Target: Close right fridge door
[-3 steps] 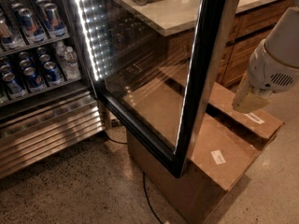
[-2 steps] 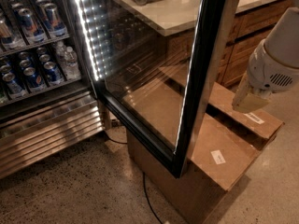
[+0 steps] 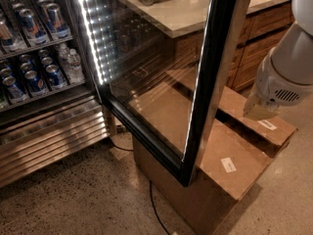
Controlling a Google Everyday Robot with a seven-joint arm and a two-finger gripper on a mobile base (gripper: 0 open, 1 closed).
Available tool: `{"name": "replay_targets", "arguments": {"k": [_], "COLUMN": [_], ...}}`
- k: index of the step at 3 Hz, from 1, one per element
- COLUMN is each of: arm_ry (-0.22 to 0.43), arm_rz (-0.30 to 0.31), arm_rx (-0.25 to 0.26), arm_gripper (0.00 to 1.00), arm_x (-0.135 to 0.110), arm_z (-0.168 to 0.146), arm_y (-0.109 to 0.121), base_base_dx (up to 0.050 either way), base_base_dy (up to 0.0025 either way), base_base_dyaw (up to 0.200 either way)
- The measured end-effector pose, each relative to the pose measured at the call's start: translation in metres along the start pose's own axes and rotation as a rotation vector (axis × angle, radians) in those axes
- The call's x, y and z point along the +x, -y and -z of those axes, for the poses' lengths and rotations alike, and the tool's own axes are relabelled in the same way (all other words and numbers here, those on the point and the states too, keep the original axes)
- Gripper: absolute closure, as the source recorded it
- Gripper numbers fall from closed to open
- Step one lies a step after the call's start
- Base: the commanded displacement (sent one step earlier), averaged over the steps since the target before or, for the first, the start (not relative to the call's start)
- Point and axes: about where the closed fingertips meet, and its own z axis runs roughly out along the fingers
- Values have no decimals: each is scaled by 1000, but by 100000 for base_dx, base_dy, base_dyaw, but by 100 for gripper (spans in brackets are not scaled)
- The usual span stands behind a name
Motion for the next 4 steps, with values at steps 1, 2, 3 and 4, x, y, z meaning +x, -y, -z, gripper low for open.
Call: {"name": "replay_targets", "arguments": {"k": [1,2,3,4], "arm_ry": [0,43,151,237], "arm_rz": [0,-3,-23,-23], "arm_rx": [0,-16,-58,-99], "arm_gripper": [100,100,100,100], "arm_x": [0,3,17,21], "arm_z": [0,3,7,10], "arm_y": [0,1,8,9], "base_base_dx": [0,0,0,0], "base_base_dy": [0,0,0,0], "base_base_dyaw": [0,0,0,0]}}
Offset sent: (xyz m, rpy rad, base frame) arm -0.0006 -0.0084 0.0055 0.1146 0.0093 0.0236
